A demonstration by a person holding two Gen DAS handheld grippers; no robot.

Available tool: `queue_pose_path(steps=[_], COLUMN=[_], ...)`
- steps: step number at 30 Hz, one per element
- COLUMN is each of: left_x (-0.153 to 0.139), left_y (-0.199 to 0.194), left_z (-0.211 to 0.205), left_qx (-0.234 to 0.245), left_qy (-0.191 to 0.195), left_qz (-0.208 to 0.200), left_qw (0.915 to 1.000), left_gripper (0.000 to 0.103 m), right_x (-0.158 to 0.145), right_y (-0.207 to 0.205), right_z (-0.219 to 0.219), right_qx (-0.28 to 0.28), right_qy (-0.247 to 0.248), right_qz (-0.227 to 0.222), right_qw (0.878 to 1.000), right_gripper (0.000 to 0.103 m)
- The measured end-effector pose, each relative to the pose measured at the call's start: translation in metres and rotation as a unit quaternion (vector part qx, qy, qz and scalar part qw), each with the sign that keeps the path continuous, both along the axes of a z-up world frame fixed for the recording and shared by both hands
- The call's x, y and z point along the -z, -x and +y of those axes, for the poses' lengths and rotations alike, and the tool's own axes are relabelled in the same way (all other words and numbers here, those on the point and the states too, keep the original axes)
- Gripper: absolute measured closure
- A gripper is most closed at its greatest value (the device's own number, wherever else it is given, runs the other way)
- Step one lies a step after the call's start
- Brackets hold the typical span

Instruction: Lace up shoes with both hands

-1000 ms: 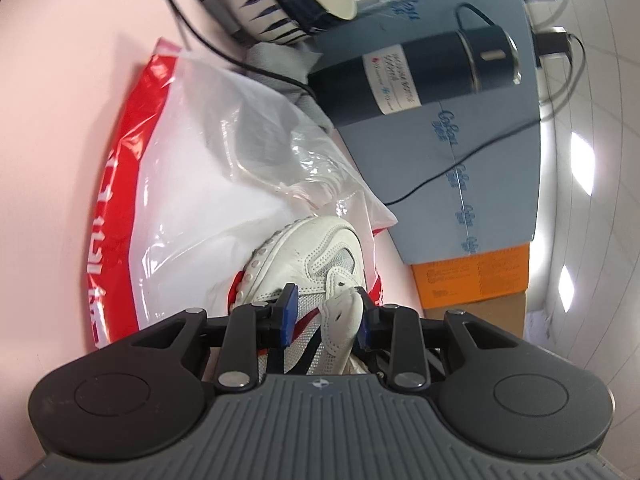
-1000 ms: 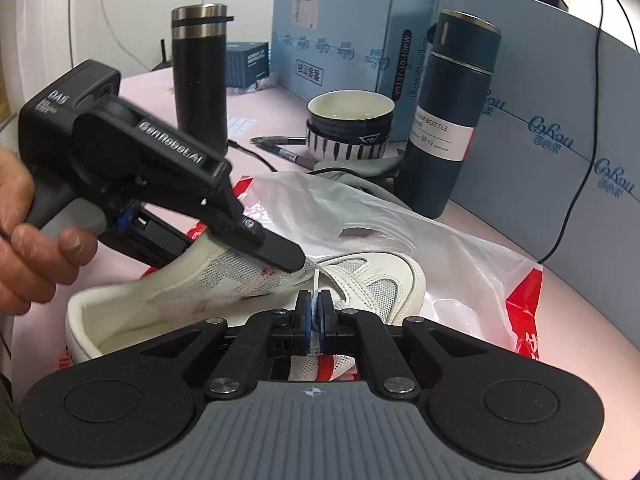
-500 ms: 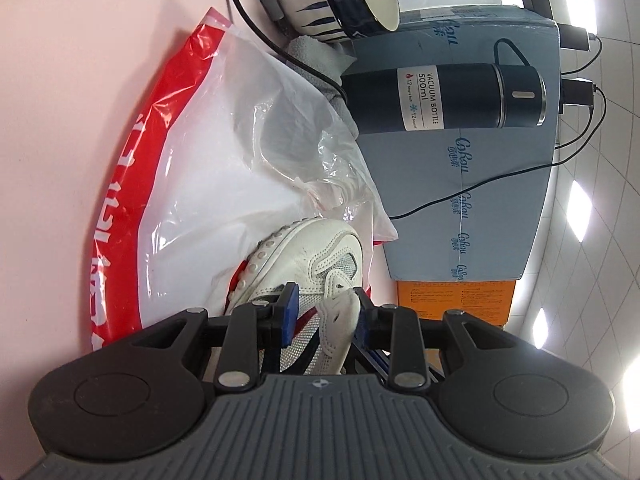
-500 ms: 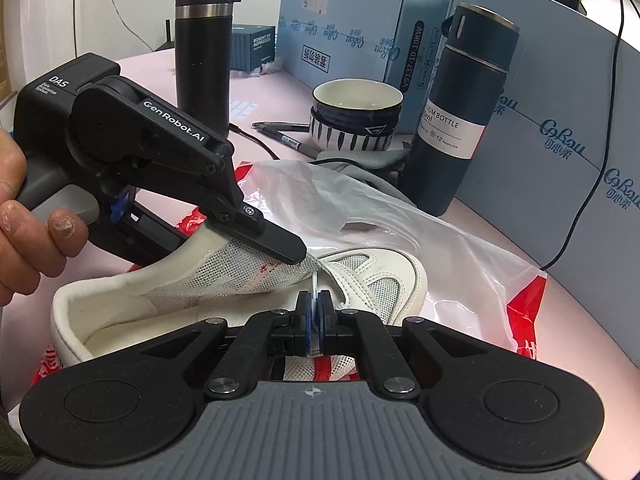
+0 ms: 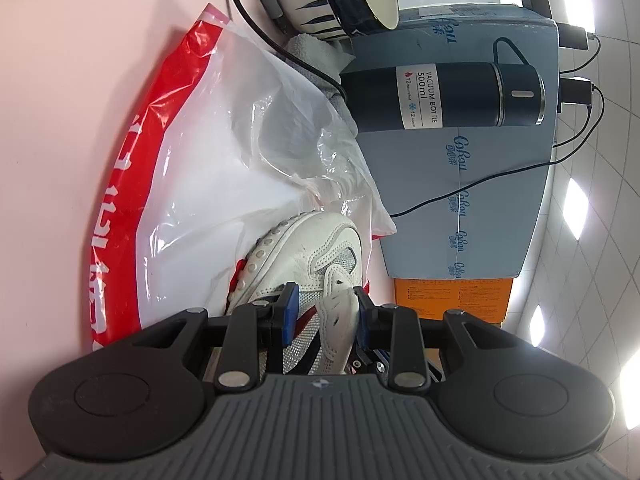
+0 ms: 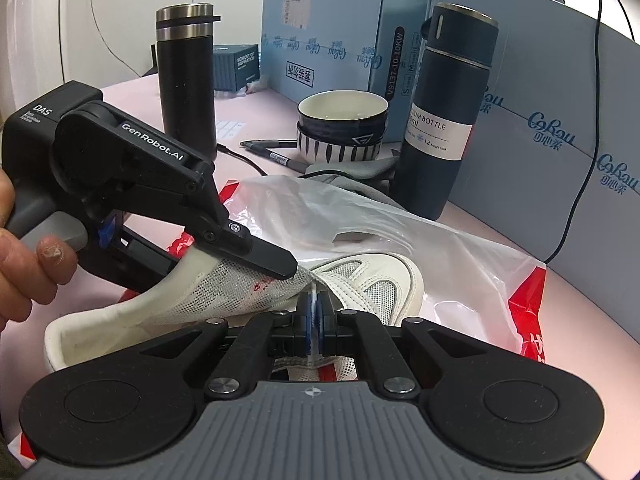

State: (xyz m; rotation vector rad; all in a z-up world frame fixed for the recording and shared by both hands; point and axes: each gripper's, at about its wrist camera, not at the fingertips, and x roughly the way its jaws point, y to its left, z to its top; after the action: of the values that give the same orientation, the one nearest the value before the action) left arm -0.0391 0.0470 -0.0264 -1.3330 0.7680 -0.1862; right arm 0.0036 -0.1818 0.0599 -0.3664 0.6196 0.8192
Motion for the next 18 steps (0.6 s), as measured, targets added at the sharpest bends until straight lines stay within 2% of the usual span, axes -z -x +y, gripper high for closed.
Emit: queue_pose_path(steps=[9,10,13,15,16,18], left_x=[0.003,0.001,-0.014,-0.033,-0.043,-0.064], left_y=[0.001,0.0,-0.006,-0.011,-0.014,-0.017], left_z=[0.0,0.0,-0.003,-0.01,-0.017,-0.036], left_qx=[0.003,0.007,0.043,0.08,0.102,0.15], left_qy=[0.008,0.002,-0.056,-0.132,-0.178,-0.284], left_qz=[0.0,-0.002,-0.016,-0.033,-0.045,-0.07], left_qw=[1.0,1.0,0.9974,0.9874,0.9776,0.9444], left_gripper=[0.076,0.076,0.074,0.072,0.071,0.063], right_x=[0.004,0.004,0.005,0.004,0.003,0.003], right_y=[-0.003,-0.003,-0.003,-0.002,-0.002,-0.003], right_z=[0.001,0.0,-0.002,-0.003,-0.004,-0.005], right_qx=[0.006,0.006,0.008,0.007,0.006,0.004], right_qy=[-0.002,-0.004,-0.01,-0.014,-0.016,-0.021], right_qz=[0.001,0.001,0.003,0.004,0.004,0.008], right_qw=[1.0,1.0,1.0,1.0,1.0,1.0], right_gripper=[0.1,0.1,0.1,0.1,0.1,0.1])
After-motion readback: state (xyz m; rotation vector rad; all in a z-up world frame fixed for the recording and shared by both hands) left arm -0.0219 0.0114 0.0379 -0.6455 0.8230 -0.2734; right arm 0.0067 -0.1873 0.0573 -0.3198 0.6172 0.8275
